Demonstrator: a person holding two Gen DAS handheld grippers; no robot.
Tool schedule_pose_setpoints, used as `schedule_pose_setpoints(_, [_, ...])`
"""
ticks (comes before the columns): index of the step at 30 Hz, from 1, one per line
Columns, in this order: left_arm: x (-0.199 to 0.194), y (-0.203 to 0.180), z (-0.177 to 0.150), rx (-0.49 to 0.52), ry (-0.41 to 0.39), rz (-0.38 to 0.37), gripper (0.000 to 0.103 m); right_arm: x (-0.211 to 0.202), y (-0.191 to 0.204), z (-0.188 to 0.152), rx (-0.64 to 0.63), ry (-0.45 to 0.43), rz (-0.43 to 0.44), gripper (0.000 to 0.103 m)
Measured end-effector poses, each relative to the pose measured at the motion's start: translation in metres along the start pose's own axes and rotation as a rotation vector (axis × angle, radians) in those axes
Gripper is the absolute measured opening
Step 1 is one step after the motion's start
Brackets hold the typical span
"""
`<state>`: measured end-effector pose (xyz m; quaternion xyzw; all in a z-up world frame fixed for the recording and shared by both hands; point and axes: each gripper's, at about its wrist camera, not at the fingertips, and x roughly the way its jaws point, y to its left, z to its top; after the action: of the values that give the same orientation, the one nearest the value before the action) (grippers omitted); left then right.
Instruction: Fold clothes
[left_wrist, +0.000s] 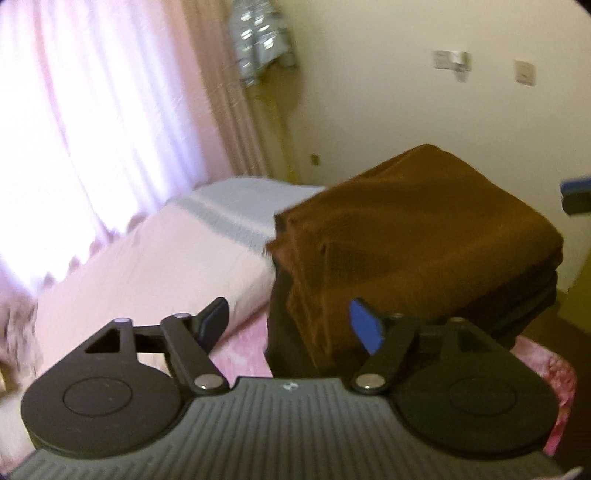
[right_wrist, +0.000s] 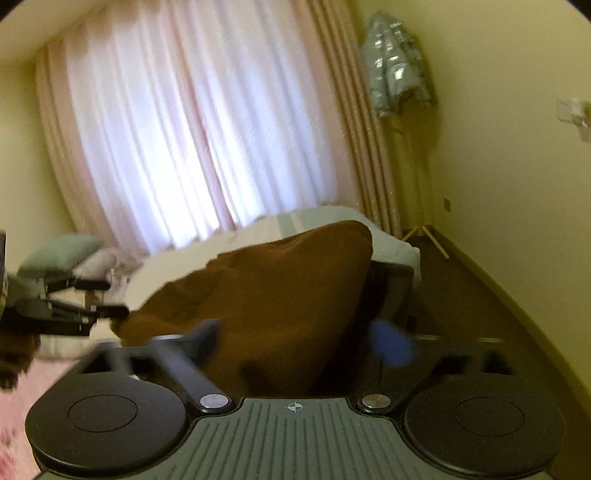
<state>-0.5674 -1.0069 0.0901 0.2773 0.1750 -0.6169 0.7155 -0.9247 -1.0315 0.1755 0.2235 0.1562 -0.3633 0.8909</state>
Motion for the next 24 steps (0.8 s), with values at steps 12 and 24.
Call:
schedule_pose_setpoints(12, [-0.048,-0.033,-0.079,-0.110,0.080,-0.062,0.101,-0.025,0.081,-0.057,0.060,0.149,-0.236,0.103])
schedule_pose_setpoints(24, [-0.139,-0.012,-0.164,-0.051,0.096,-0.121,0.101,-0.067,0.202,-0.118,0.113,0.236,-0.413,0.103])
